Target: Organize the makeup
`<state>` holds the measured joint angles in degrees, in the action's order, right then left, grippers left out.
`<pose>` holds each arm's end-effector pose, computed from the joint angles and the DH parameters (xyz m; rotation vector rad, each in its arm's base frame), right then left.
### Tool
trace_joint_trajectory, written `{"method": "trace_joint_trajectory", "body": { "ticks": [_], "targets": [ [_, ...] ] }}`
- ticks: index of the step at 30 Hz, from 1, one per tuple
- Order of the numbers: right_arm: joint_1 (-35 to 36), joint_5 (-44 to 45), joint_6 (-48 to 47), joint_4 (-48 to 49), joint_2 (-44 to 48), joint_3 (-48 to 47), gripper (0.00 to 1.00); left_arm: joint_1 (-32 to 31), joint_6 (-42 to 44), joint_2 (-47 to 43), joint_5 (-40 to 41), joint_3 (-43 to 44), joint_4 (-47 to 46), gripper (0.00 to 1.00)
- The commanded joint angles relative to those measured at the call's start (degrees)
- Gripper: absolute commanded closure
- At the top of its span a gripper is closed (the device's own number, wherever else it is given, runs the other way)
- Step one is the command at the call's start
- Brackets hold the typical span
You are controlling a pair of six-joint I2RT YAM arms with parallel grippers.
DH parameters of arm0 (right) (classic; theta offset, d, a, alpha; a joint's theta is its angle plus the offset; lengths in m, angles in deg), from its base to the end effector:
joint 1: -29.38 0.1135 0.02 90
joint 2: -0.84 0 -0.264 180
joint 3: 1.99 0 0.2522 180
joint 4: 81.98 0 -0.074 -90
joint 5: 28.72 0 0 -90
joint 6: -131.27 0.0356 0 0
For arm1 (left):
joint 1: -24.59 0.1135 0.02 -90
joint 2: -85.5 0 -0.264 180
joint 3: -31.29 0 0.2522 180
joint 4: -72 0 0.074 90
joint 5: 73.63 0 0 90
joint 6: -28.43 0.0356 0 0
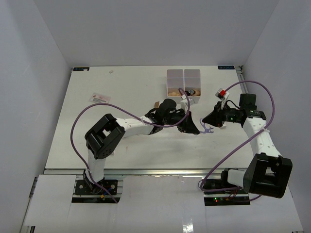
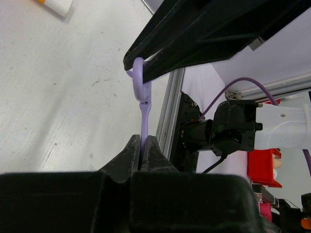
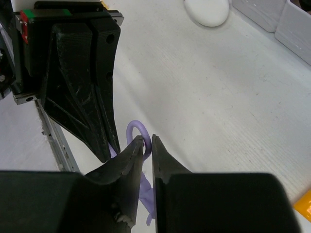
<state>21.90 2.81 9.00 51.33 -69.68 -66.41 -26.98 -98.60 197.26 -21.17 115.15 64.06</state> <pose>0.2407 -0.0010 0.2618 -0.8267 1.9415 0.8542 0.2545 -0.3557 0.2058 0.7843 2.0794 -1.5839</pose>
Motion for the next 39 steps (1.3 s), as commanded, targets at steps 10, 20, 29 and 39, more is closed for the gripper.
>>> {"method": "trace_joint_trajectory", "body": {
  "ticks": [10, 20, 29, 39],
  "targets": [
    [-0.25, 3.63, 1.93, 4.22, 5.27, 2.42, 0.17, 0.04, 8.68, -4.05, 8.43, 0.84, 13.52, 1.00],
    [-2.31, 5.76, 2.89, 7.09, 10.14, 4.00, 0.16, 2.24, 24.54, -8.85, 24.74, 11.25, 37.30, 1.00],
    [-4.81, 0.81, -3.70, 2.67, 10.38, 3.67, 0.17, 11.80, 38.61, -7.14, 30.67, 27.97, 47.65, 1.00],
    [-6.51, -1.74, -7.20, 0.49, 10.32, 3.63, 0.17, 14.75, 49.94, 8.25, 33.35, 50.79, 53.88, 0.99]
  ]
}}
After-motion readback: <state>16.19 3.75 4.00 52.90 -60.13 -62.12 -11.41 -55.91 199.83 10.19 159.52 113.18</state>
